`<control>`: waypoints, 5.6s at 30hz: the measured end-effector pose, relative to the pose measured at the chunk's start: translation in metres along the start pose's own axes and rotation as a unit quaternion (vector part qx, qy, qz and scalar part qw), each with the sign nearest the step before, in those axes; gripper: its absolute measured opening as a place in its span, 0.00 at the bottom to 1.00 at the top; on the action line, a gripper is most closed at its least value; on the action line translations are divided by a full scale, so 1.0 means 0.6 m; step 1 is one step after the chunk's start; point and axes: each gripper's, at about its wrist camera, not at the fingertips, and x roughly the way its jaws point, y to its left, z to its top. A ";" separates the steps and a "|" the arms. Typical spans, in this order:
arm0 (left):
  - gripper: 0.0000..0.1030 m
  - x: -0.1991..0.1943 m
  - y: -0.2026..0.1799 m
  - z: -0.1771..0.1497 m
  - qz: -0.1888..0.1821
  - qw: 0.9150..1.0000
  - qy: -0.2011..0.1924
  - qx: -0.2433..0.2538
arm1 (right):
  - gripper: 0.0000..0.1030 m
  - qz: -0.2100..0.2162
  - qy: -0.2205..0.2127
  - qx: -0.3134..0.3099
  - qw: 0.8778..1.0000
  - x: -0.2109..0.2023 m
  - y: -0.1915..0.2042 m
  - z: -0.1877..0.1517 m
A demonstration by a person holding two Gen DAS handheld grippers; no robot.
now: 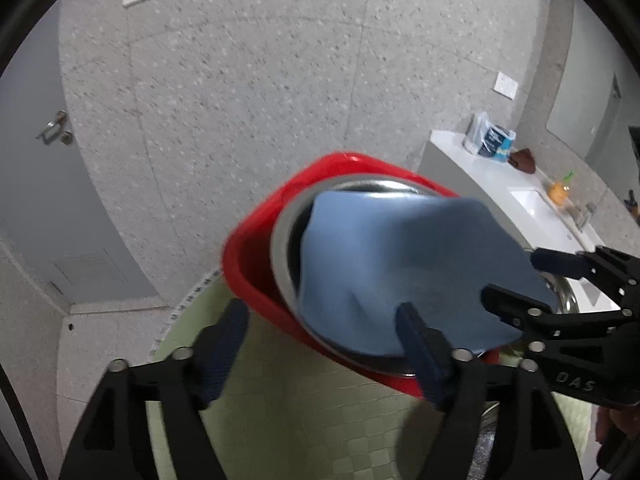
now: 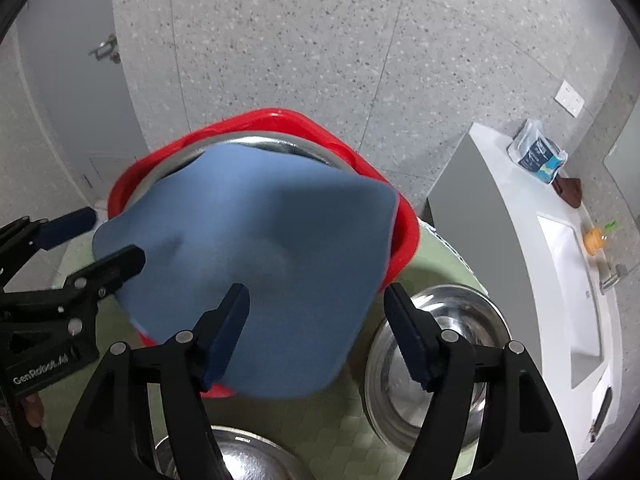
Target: Organize plates and bowls
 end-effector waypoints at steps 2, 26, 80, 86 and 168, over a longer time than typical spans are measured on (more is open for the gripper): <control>0.74 -0.019 -0.001 -0.005 0.000 1.000 -0.007 -0.003 | 0.70 0.006 -0.007 0.008 1.000 -0.017 -0.007 -0.006; 0.83 -0.151 -0.138 -0.222 0.007 1.000 0.015 0.003 | 0.75 0.083 -0.018 0.084 0.993 -0.126 -0.089 -0.227; 0.17 -0.067 -0.365 -0.033 -0.032 0.998 0.046 0.019 | 0.23 0.152 -0.029 0.063 0.986 -0.051 -0.280 -0.110; 0.17 -0.012 -0.416 -0.015 -0.003 0.998 0.067 0.009 | 0.23 0.169 -0.013 0.043 0.985 -0.004 -0.297 -0.087; 0.84 -0.353 -0.120 -0.403 -0.033 0.998 0.042 -0.019 | 0.78 0.165 -0.017 0.096 0.981 -0.188 -0.061 -0.377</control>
